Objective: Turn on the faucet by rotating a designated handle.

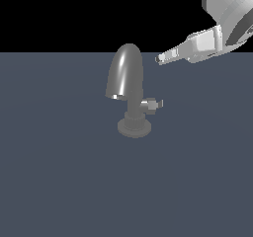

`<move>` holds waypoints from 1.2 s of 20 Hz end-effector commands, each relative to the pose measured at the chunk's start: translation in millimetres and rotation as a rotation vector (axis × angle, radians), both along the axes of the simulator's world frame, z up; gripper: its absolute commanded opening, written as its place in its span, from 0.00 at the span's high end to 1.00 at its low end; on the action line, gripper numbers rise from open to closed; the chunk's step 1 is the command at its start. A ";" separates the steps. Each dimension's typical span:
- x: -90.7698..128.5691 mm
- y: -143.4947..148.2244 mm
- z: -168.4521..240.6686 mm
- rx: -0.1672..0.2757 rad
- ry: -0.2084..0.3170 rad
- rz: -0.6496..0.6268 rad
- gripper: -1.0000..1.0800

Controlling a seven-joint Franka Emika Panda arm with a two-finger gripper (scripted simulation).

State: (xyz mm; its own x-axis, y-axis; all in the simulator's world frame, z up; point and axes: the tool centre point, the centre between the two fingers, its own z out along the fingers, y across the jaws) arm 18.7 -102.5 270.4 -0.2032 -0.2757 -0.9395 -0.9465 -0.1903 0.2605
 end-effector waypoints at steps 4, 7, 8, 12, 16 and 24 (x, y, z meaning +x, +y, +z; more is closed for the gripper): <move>-2.2 -7.7 -39.5 0.078 0.128 -0.127 1.00; -5.9 -9.8 -59.4 0.117 0.191 -0.191 1.00; -7.2 -10.2 -65.0 0.127 0.209 -0.209 1.00; -12.2 -10.6 -82.3 0.162 0.265 -0.265 1.00; -15.6 -10.2 -92.3 0.181 0.297 -0.297 1.00; -16.8 -9.5 -95.2 0.188 0.306 -0.306 1.00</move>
